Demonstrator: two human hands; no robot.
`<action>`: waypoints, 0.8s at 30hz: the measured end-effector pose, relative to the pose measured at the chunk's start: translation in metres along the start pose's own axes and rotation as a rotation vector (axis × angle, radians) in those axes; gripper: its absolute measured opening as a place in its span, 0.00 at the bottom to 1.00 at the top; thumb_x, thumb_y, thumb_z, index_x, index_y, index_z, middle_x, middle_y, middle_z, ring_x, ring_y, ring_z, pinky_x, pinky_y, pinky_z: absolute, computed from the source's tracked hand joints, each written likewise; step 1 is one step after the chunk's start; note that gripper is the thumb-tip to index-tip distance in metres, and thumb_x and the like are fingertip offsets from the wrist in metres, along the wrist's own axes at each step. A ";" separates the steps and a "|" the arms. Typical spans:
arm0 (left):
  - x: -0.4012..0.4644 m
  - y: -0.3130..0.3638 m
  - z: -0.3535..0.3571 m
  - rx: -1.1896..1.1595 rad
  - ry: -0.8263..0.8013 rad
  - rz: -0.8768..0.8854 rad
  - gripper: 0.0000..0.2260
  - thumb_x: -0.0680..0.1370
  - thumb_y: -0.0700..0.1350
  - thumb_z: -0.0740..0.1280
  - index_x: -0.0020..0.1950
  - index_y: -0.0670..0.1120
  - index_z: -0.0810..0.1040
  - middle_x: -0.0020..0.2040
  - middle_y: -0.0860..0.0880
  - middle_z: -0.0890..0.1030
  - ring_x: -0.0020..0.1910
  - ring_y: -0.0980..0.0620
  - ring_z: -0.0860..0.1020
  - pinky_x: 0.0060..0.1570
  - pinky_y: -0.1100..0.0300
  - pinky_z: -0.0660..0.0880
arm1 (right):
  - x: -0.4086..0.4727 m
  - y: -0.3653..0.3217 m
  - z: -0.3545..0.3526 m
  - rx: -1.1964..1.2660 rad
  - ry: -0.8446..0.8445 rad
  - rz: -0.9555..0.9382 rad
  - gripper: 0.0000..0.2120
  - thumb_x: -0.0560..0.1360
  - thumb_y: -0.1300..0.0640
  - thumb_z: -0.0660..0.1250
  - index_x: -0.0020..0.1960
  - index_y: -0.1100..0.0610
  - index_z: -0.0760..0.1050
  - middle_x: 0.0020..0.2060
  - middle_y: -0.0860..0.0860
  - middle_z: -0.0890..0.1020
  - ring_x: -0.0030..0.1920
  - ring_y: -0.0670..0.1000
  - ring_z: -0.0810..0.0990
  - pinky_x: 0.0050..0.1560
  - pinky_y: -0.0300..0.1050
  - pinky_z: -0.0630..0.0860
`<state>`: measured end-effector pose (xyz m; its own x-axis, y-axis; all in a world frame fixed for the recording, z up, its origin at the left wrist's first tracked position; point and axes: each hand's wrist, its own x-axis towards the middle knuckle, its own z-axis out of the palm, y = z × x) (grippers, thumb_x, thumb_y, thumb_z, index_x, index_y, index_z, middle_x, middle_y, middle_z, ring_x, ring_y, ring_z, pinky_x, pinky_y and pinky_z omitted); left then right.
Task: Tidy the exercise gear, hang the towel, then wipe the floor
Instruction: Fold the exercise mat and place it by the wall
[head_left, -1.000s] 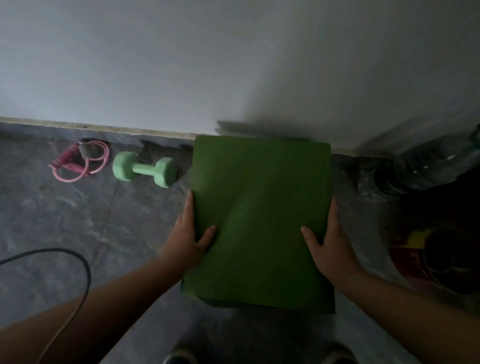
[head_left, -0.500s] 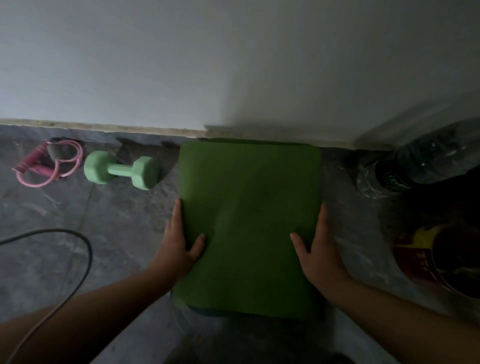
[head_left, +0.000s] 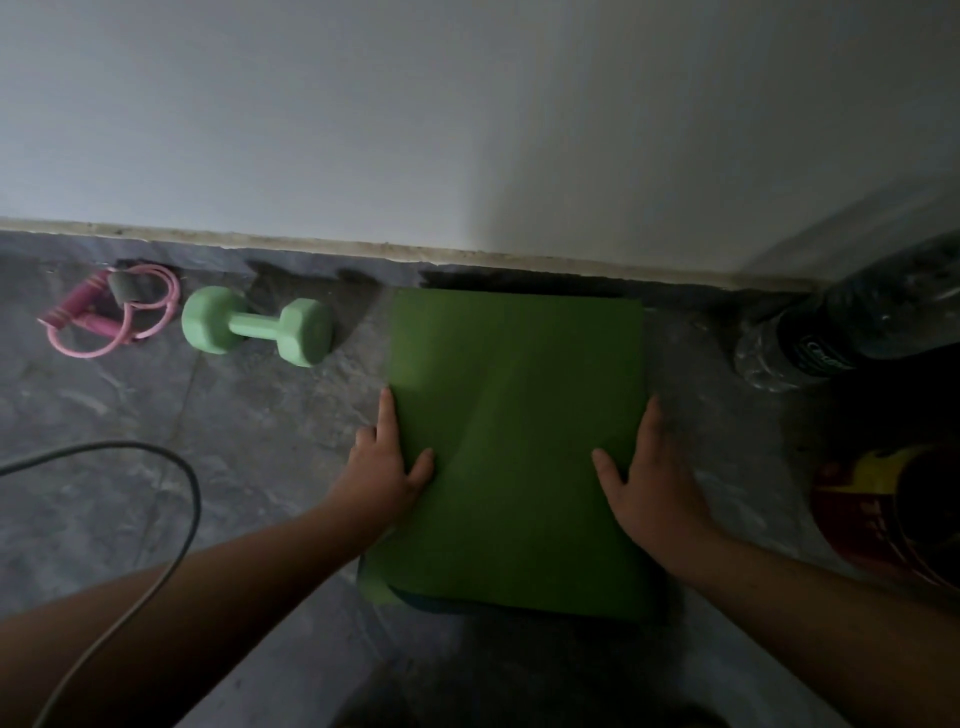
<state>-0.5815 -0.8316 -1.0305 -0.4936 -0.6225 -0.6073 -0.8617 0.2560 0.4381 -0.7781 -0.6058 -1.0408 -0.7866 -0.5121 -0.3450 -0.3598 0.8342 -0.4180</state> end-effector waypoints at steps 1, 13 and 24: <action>0.000 0.001 0.000 0.058 0.026 0.003 0.43 0.78 0.60 0.64 0.78 0.58 0.33 0.75 0.40 0.60 0.71 0.40 0.66 0.67 0.42 0.68 | 0.002 -0.002 -0.003 -0.066 -0.010 0.005 0.45 0.77 0.42 0.64 0.80 0.60 0.42 0.75 0.63 0.60 0.73 0.62 0.62 0.71 0.55 0.63; 0.029 0.028 -0.008 0.560 0.236 0.517 0.33 0.81 0.63 0.49 0.80 0.52 0.39 0.81 0.46 0.41 0.79 0.47 0.37 0.78 0.43 0.44 | 0.039 -0.036 -0.024 -0.486 -0.010 -0.474 0.39 0.79 0.38 0.45 0.80 0.61 0.42 0.80 0.60 0.46 0.79 0.58 0.44 0.78 0.55 0.45; 0.054 0.026 0.002 0.669 0.095 0.454 0.34 0.79 0.67 0.43 0.79 0.53 0.33 0.80 0.44 0.35 0.78 0.45 0.33 0.77 0.43 0.43 | 0.058 -0.022 -0.002 -0.564 -0.141 -0.446 0.41 0.77 0.34 0.38 0.79 0.62 0.39 0.79 0.61 0.42 0.79 0.58 0.41 0.78 0.54 0.42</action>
<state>-0.6313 -0.8568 -1.0536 -0.8256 -0.4045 -0.3935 -0.4827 0.8674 0.1211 -0.8172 -0.6533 -1.0504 -0.4468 -0.8173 -0.3638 -0.8642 0.4995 -0.0609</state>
